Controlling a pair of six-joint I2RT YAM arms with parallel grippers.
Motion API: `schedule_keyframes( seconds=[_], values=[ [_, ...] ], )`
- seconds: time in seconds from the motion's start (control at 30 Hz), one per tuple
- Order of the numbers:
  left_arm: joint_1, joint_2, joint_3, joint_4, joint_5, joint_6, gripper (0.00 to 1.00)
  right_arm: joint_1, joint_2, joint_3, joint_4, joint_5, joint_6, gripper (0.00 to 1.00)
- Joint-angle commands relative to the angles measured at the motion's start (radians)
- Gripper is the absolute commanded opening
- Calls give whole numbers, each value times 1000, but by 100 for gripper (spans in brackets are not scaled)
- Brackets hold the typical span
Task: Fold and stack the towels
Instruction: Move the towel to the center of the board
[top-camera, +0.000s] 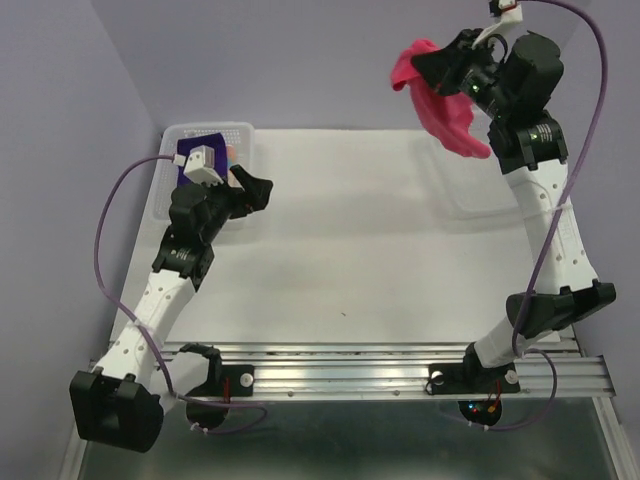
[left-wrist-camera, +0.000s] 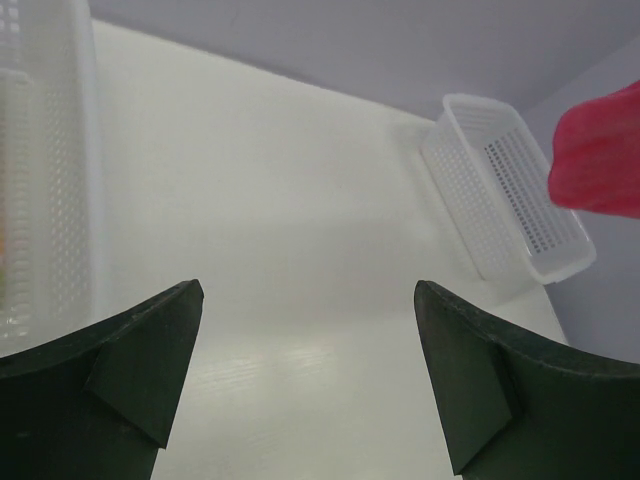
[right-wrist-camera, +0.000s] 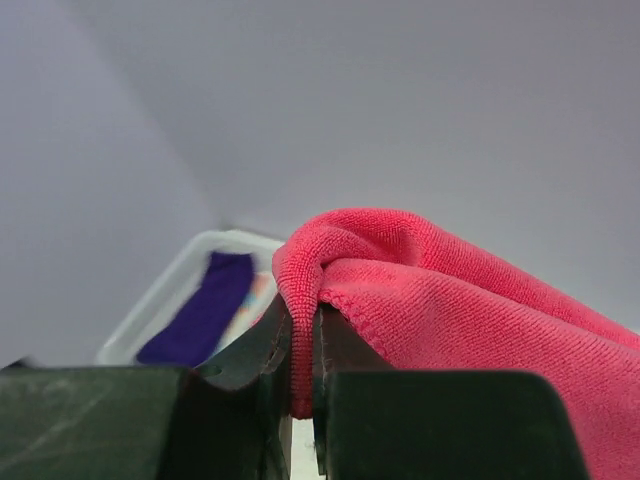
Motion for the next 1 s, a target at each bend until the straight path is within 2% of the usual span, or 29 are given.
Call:
schedule_keyframes(
  seconds=[0.0, 0.13, 0.23, 0.27, 0.3, 0.33, 0.4, 0.47, 0.53, 0.63, 0.67, 0.7, 0.77, 0.87, 0.97],
  values=[
    [-3, -113, -28, -43, -94, -61, 99, 138, 15, 134, 3, -198, -17, 1],
    [-2, -198, -51, -150, -196, -93, 99, 158, 44, 194, 77, -344, 112, 1],
    [-3, -252, -57, -224, -266, -118, 99, 160, 0, 99, 126, -315, 183, 1],
    [-2, -278, -60, -238, -279, -124, 99, 160, -49, -3, 132, -297, 201, 1],
    [-2, -287, -60, -251, -291, -132, 99, 160, -74, -4, 140, -275, 210, 1],
    [-2, -302, -66, -273, -318, -149, 99, 160, -100, -139, 155, -208, 238, 2],
    [-2, -311, -72, -287, -335, -158, 99, 160, -167, -275, 160, -159, 252, 3],
    [-2, -313, -103, -291, -340, -184, 99, 158, -213, -625, 167, -35, 288, 9],
    [-2, -304, -120, -293, -342, -192, 99, 152, -218, -759, 172, 33, 290, 11],
    [-2, -253, -140, -299, -326, -196, 99, 129, -151, -832, 67, 215, 284, 33],
    [-2, -237, -144, -299, -313, -198, 99, 129, -137, -821, 28, 254, 257, 61],
    [-2, -203, -153, -293, -276, -198, 99, 129, -132, -815, -12, 298, 241, 74],
    [-3, -169, -172, -273, -233, -198, 99, 130, -167, -826, 5, 280, 198, 100],
    [-15, -100, -228, -212, -158, -210, 99, 135, -230, -886, 48, 228, 175, 100],
    [-42, -46, -271, -172, -141, -215, 99, 190, -243, -890, 13, 254, 148, 100]
  ],
)
